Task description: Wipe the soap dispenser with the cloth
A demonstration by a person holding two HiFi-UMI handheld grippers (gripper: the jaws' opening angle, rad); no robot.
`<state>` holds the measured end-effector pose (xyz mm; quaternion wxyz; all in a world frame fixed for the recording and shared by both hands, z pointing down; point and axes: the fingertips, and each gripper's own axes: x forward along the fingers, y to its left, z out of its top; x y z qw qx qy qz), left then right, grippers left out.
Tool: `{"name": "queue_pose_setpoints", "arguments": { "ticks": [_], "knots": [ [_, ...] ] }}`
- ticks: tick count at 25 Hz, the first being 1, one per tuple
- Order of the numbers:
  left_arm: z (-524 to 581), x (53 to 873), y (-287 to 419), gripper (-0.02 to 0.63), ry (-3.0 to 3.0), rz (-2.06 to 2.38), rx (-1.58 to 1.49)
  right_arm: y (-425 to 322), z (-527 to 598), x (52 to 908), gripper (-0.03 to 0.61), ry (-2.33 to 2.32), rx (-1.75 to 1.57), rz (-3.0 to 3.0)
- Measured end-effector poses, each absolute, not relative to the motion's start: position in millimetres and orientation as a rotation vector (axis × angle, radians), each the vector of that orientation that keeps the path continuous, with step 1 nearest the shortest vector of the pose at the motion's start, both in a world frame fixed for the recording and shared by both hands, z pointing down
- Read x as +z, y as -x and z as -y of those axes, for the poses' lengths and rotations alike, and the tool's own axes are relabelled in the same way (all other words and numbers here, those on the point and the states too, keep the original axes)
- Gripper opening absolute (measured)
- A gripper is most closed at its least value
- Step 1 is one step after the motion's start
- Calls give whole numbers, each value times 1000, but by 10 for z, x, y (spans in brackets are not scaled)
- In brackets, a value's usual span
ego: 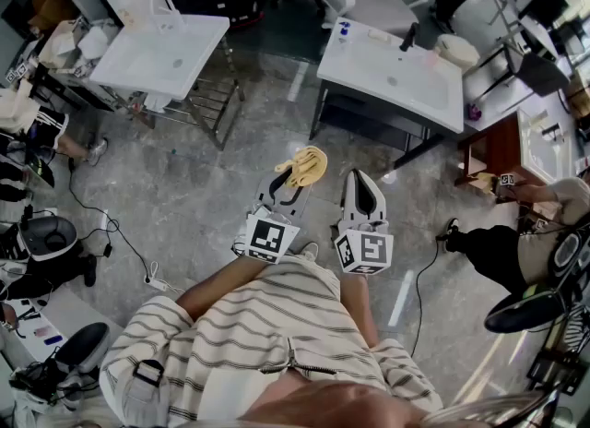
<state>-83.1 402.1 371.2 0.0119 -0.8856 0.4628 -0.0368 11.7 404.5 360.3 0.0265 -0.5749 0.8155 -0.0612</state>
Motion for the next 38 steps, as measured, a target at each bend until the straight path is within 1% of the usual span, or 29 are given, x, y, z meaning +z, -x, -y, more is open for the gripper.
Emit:
{"name": "queue_pose_setpoints", "arguments": {
  "ticks": [15, 23, 32, 38],
  "knots": [
    [-4180, 3759, 330, 106, 2725, -1482, -134, -626, -4112, 3651, -2, 1702, -241, -2511],
    [-4096, 3886, 259, 107, 2713, -1530, -189, -641, -3995, 3655, 0, 1649, -195, -2549],
    [-3386, 4108, 205, 107, 2751, -1549, -181, -616, -3282, 3869, 0, 1644, -231, -2598],
    [-2478, 4236, 227, 107, 2787, -1519, -134, -557, -2433, 3980, 0, 1663, -196, -2615]
  ]
}}
